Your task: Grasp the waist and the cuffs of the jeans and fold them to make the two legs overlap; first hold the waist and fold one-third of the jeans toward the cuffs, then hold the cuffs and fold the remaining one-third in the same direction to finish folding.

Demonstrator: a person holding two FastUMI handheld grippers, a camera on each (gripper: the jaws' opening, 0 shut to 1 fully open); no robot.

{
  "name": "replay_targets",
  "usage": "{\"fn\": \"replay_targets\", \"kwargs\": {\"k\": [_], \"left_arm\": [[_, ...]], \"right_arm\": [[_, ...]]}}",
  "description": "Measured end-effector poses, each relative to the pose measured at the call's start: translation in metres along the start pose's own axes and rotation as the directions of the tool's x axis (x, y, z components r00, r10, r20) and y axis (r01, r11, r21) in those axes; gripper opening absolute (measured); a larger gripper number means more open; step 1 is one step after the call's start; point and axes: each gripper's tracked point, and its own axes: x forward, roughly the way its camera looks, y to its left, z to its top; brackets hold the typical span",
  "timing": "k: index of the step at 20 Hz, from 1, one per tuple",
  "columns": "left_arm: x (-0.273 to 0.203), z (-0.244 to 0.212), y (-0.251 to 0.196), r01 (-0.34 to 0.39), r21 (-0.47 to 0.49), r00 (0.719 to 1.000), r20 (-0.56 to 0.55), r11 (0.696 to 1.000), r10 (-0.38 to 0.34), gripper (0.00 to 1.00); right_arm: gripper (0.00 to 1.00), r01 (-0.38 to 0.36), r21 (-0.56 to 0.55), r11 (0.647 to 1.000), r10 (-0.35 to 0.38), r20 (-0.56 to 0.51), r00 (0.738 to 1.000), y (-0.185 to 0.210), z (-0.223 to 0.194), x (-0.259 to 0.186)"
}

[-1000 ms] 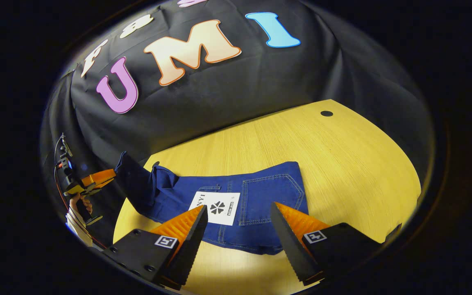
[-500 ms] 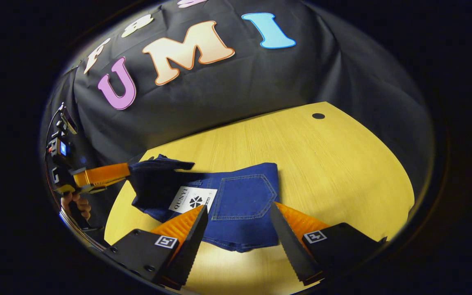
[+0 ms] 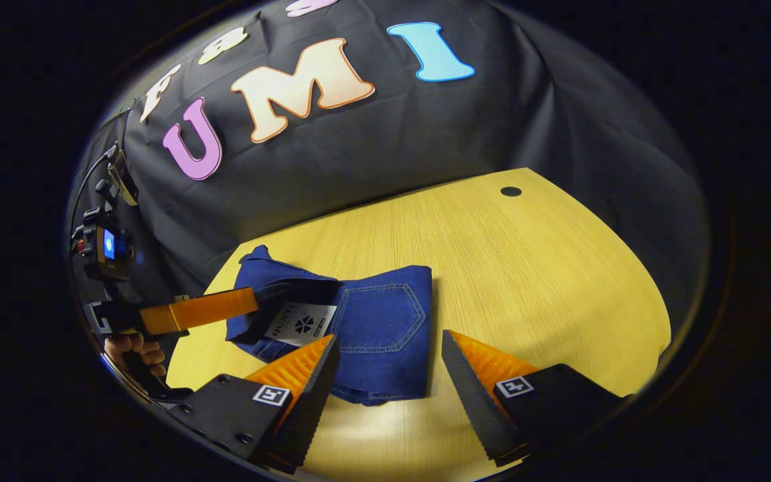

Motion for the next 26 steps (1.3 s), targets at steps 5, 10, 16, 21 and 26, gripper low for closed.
{"fn": "replay_targets", "kwargs": {"k": [5,10,16,21,26], "left_arm": [[0.009,-0.012,-0.041,0.025,0.073,1.0,-0.014,0.997,-0.024,0.0],[0.037,-0.083,-0.031,-0.014,0.168,0.987,-0.155,0.986,0.04,0.0],[0.028,-0.092,-0.048,-0.004,0.096,0.991,-0.131,0.995,0.016,0.79],[-0.025,-0.037,-0.019,-0.126,0.054,0.989,0.084,0.991,0.121,0.96],[-0.076,0.006,0.016,-0.198,-0.017,0.952,0.234,0.98,0.196,0.96]], "right_arm": [[0.95,-0.022,-0.005,1.0,0.022,0.011,1.0,-0.007,0.001,-0.007],[0.95,-0.046,-0.021,0.999,0.047,0.031,0.998,-0.013,0.007,-0.017],[0.95,-0.065,-0.026,0.998,0.067,0.069,0.995,-0.017,0.018,-0.028],[0.95,-0.096,-0.014,0.995,0.097,0.133,0.986,-0.004,0.036,-0.04],[0.95,-0.14,-0.024,0.99,0.142,0.2,0.97,0.022,0.045,-0.054]]}}
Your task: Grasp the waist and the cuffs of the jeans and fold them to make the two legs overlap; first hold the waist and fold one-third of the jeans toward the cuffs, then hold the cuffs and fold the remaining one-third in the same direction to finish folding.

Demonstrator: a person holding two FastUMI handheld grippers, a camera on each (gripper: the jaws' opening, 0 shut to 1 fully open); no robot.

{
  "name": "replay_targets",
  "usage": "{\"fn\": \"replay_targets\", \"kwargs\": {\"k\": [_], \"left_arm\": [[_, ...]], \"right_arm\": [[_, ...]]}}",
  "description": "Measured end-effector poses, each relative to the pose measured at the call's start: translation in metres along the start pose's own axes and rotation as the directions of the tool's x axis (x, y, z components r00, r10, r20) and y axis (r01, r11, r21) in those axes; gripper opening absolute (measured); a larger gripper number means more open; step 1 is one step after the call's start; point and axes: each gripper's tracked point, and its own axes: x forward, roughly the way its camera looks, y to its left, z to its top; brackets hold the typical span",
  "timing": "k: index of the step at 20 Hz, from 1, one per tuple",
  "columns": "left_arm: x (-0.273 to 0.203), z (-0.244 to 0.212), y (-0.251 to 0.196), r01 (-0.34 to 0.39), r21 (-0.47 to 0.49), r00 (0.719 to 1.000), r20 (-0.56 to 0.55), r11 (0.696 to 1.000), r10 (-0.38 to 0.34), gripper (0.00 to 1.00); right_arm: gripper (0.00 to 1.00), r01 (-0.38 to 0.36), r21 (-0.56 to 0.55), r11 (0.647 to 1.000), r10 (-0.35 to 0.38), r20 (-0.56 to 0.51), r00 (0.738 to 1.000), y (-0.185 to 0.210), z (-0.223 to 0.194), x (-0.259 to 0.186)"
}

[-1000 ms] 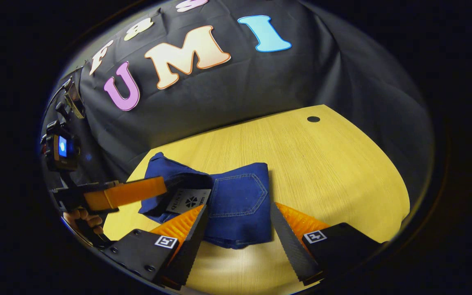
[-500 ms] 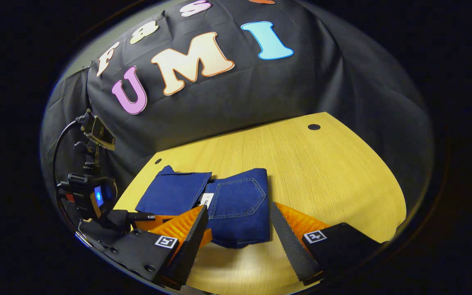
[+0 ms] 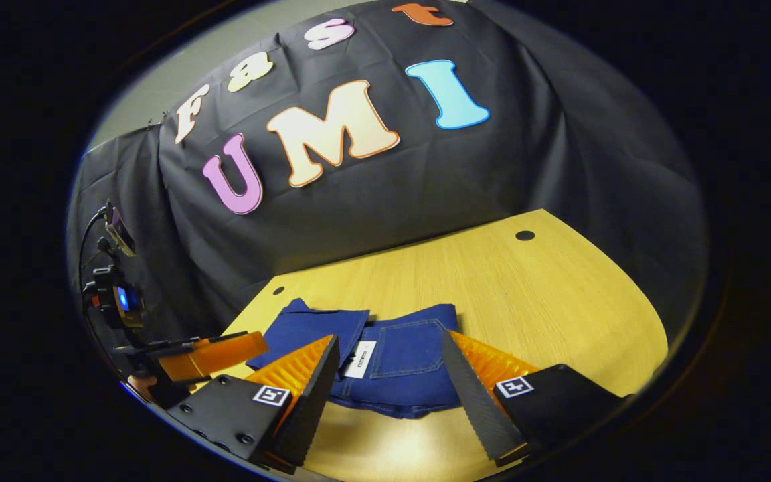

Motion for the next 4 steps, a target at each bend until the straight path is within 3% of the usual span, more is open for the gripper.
{"fn": "replay_targets", "kwargs": {"k": [4], "left_arm": [[-0.016,0.011,0.019,-0.021,-0.004,0.999,0.045,1.0,0.021,0.92]], "right_arm": [[0.96,-0.016,-0.006,1.0,0.016,0.034,0.999,0.025,-0.004,-0.006]]}}
